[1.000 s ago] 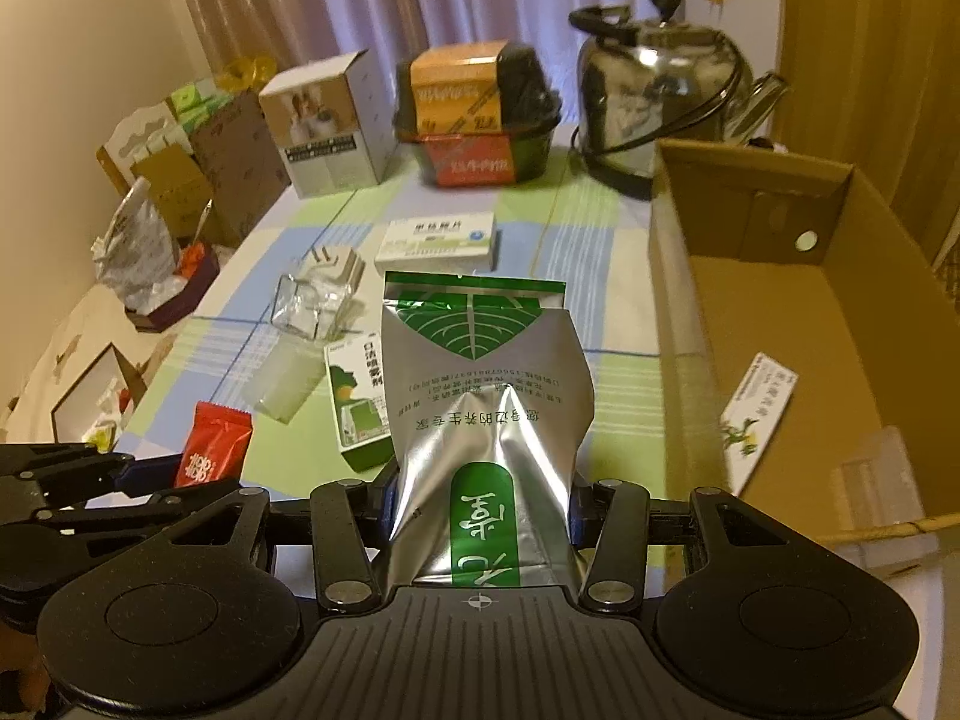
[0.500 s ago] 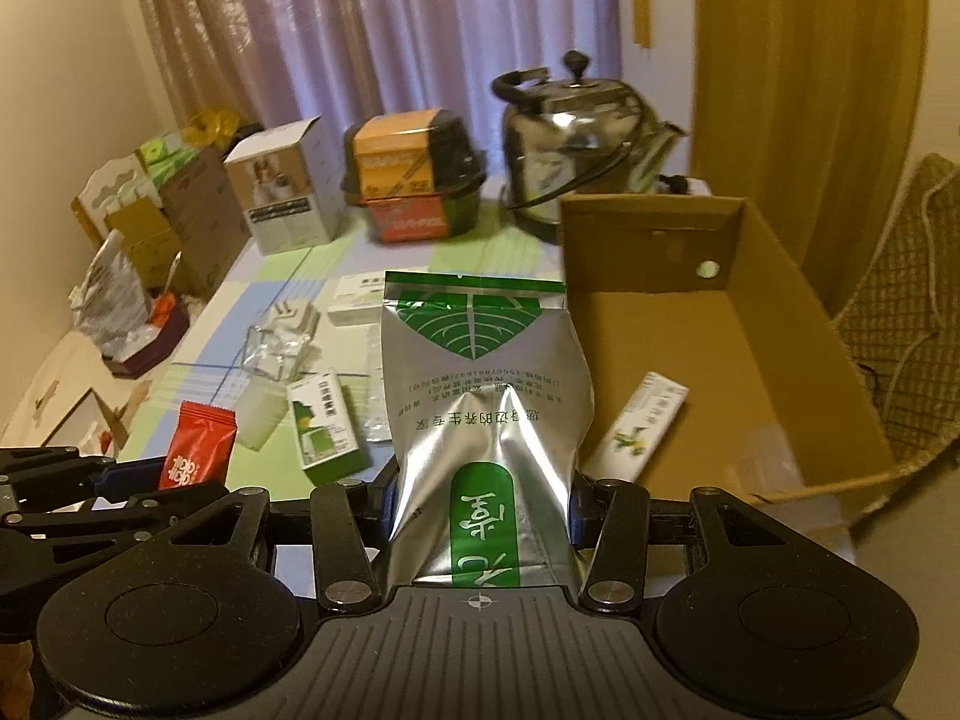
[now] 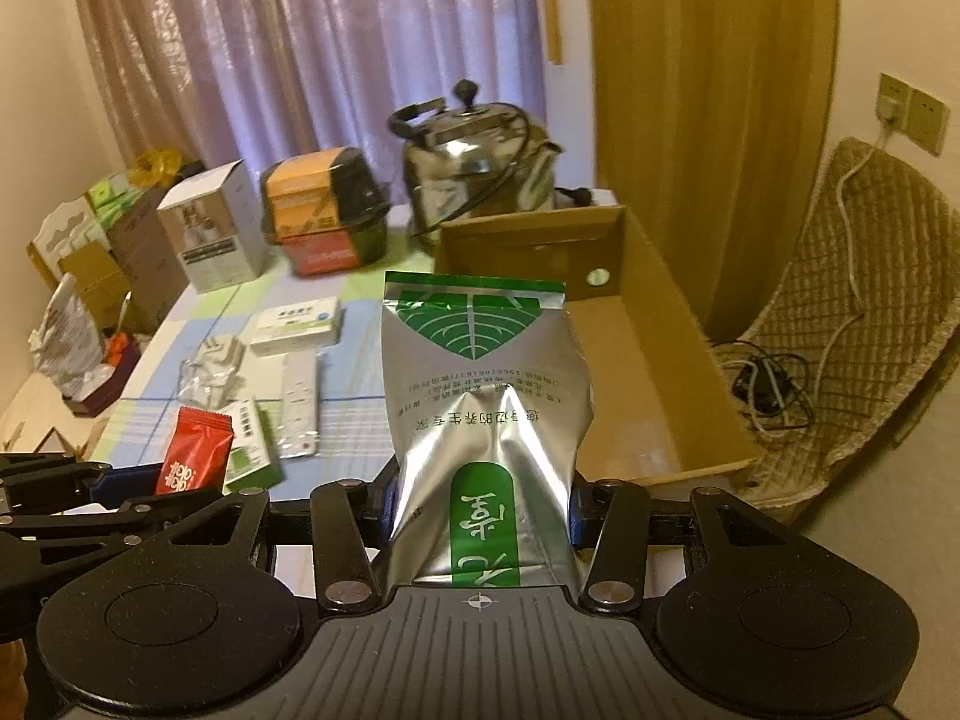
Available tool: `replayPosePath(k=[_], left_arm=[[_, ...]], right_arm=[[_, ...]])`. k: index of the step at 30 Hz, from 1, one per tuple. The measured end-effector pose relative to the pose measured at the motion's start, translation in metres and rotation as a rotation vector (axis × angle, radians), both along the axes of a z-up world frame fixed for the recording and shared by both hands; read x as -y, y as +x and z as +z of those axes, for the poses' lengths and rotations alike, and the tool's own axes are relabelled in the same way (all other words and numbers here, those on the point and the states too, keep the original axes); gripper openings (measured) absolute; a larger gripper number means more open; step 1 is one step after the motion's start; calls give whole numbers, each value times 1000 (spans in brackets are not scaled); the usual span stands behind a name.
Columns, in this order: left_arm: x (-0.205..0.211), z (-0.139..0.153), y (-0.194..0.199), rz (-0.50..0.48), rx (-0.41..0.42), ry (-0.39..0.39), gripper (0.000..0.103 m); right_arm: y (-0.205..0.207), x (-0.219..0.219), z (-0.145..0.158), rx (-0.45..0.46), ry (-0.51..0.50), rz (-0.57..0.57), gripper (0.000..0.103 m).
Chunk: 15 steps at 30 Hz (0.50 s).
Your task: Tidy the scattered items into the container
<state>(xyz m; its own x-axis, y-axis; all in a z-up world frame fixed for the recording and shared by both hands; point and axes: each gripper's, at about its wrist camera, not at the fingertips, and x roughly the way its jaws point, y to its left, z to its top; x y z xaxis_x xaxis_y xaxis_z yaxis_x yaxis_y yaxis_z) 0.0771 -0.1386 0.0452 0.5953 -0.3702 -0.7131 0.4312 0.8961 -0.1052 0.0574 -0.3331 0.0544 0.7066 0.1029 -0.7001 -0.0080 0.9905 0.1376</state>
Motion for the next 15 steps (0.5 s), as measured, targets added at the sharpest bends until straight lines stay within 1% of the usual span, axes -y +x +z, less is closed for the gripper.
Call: replayPosePath(k=[7,15], left_arm=[[29,7,8,-38,6,-9,23],[51,8,18,-66,10,-19,23]], right_arm=[[2,27,3,7,-2,-34,50],[8,48,3,7,-3,-52,50]])
